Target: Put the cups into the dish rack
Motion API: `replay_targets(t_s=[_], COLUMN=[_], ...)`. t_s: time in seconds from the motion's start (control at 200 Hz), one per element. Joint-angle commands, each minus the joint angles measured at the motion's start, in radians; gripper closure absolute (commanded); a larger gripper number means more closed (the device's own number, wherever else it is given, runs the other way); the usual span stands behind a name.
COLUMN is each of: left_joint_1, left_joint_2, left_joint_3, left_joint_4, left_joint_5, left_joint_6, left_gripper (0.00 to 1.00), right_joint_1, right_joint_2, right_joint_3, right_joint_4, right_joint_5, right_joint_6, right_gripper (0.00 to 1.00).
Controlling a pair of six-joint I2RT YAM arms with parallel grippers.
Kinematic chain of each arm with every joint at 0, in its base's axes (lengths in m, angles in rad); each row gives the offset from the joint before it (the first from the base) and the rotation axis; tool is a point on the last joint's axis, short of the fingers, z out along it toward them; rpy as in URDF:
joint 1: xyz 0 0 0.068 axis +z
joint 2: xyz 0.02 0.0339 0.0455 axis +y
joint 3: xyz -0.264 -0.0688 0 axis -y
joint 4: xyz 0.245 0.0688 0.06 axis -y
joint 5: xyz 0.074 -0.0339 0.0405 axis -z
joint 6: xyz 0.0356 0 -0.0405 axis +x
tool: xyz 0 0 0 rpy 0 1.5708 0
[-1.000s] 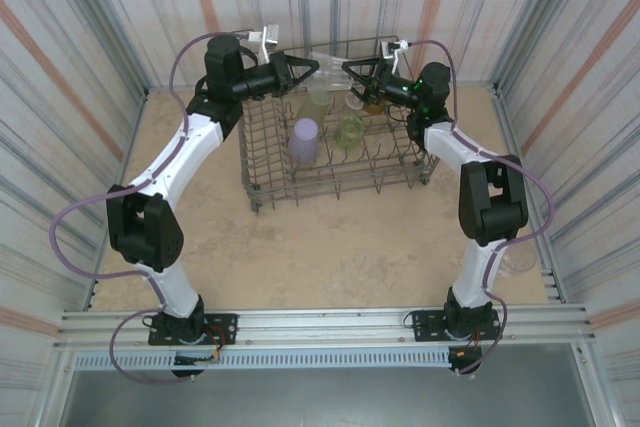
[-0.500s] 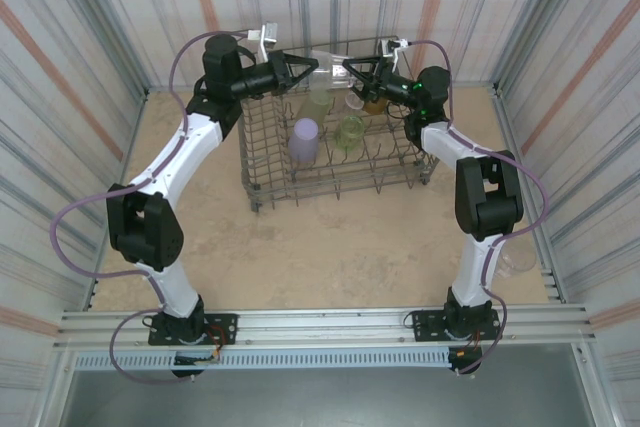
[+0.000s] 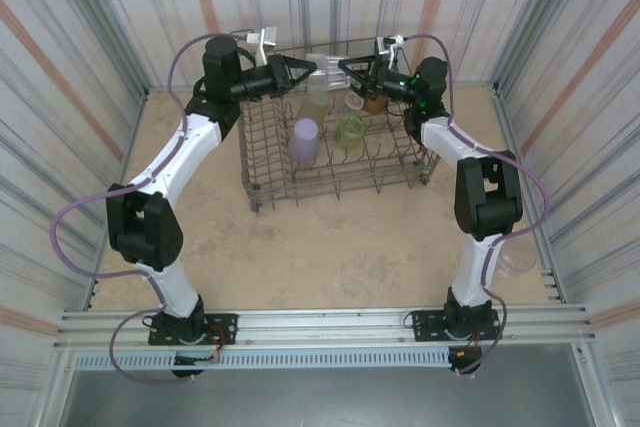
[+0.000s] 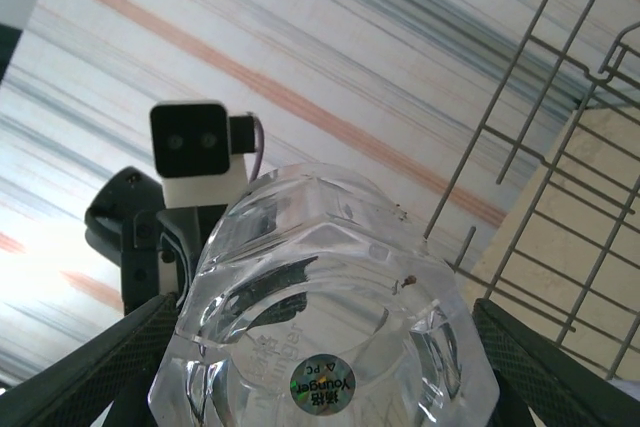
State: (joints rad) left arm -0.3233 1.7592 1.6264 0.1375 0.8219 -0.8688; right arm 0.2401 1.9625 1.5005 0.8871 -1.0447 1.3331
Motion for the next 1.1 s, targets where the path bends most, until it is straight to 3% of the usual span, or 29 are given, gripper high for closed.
replay_targets(t_s=[0.0, 0.09, 0.366, 0.566, 0.701, 0.867, 1.097], left_joint_1=[0.005, 0.006, 0.054, 0.093, 0.146, 0.21, 0.303], left_joint_2=[-0.05, -0.084, -0.171, -0.246, -0.296, -0.369, -0.437], left_joint_3=[-0.011, 0.013, -0.03, -0.067, -0.115, -0.187, -0.193], left_joint_4=[-0.113, -0.225, -0.314, -0.459, -0.524, -0.587, -0.746], left_joint_5=[-0.026, -0.063, -0.078, -0.115, -0.108, -0.115, -0.159], left_joint_6=[0.063, 0.144, 0.184, 0.279, 0.296, 0.323, 0.424], left_gripper=[0.74, 0.62, 0.23, 0.02, 0.01, 0.01, 0.01], right_joint_1=[0.027, 0.028, 0.018, 0.033, 0.051, 0.11, 0.17], right_joint_2=[-0.01, -0.013, 0.025, 0.026, 0.027, 0.032, 0.081], right_joint_3=[0.072, 0.106, 0.192, 0.29, 0.345, 0.468, 0.565], right_joint_4=[-0.112, -0.274, -0.34, -0.677, -0.851, -1.156, -1.292], right_joint_5=[-0.076, -0.083, -0.098, -0.069, -0.019, 0.119, 0.26], right_joint_6=[-0.198, -0.345, -0.441, -0.757, -0.944, -1.285, -1.52], right_gripper=[0.59, 0.59, 0.57, 0.57, 0.57, 0.57, 0.58])
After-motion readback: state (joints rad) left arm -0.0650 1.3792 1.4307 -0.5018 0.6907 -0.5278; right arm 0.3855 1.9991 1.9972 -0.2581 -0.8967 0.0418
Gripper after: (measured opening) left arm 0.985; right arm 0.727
